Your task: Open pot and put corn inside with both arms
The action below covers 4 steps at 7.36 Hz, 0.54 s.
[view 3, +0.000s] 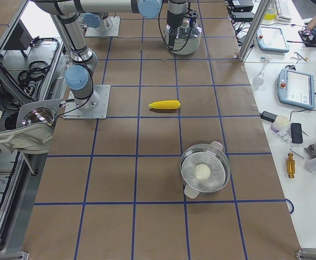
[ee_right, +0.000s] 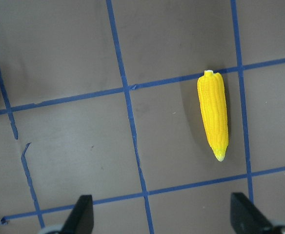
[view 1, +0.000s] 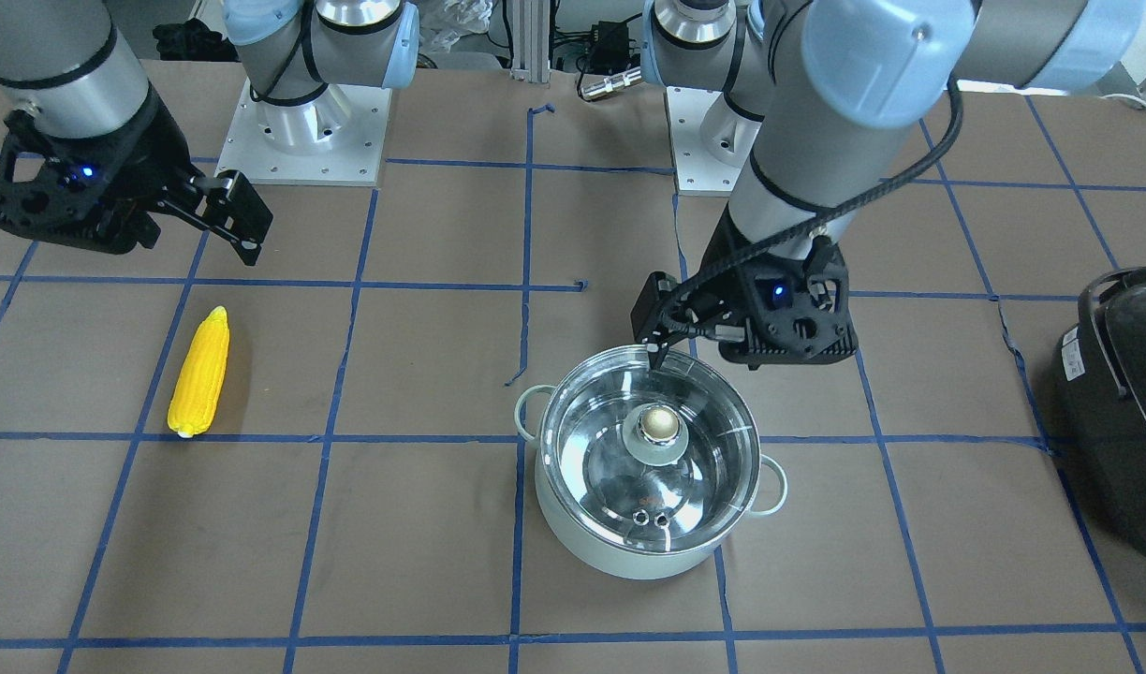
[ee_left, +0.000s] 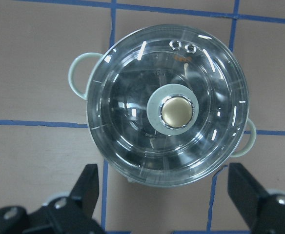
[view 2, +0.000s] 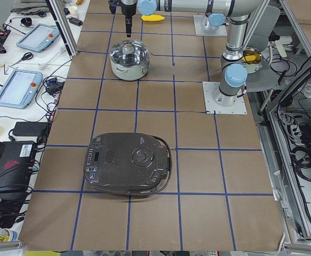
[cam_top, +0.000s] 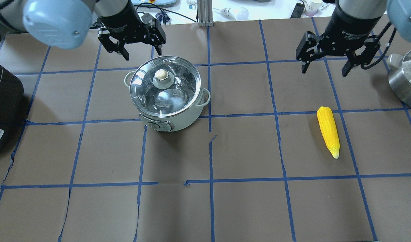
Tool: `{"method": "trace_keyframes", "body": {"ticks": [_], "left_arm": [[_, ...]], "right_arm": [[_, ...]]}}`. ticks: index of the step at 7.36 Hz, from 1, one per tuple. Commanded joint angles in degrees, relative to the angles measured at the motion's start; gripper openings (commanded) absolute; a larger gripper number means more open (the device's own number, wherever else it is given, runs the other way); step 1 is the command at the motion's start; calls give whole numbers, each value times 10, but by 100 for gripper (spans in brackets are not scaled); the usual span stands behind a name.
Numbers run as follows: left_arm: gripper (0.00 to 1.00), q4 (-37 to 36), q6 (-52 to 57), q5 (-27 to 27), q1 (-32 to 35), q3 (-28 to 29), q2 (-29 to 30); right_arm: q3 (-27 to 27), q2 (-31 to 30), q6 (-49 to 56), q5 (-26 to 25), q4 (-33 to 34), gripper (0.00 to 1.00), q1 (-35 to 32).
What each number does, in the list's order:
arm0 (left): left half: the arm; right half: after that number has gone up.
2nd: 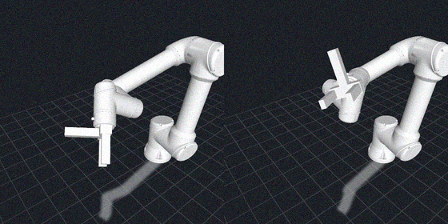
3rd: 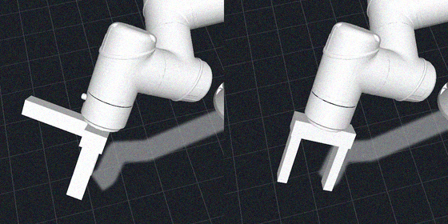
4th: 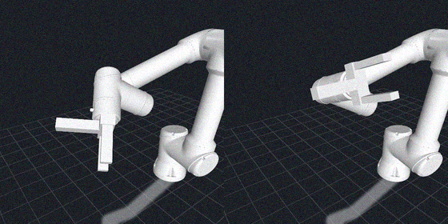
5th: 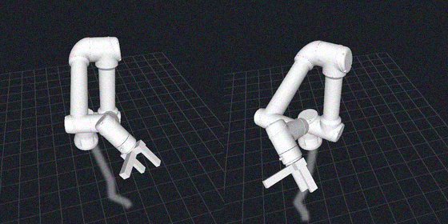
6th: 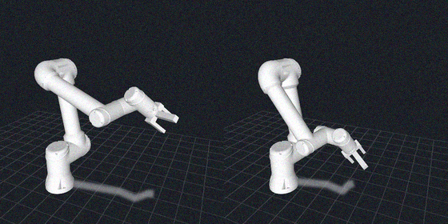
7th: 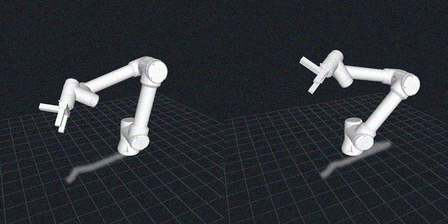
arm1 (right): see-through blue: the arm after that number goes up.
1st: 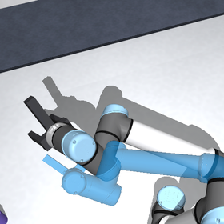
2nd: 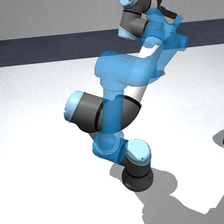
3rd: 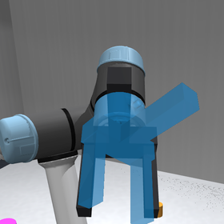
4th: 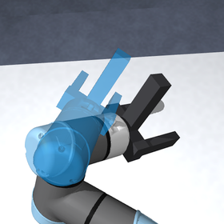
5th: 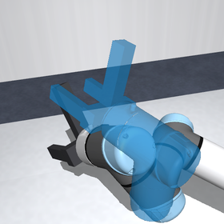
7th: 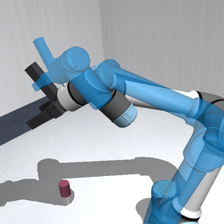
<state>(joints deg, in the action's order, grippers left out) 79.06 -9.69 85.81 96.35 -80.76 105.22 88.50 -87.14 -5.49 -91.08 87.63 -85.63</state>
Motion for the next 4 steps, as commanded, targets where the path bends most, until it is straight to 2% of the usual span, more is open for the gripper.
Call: {"method": "trace_keyframes", "body": {"ticks": [1, 3, 4], "left_arm": [[100, -77, -5, -1, 7, -27, 45], [100, -80, -7, 1, 23, -37, 58], [100, -81, -6, 17, 30, -42, 66]], "right_arm": [[35, 14, 3, 1, 28, 100, 22], [62, 18, 30, 2, 54, 100, 70], [97, 21, 51, 2, 97, 100, 82]]}}
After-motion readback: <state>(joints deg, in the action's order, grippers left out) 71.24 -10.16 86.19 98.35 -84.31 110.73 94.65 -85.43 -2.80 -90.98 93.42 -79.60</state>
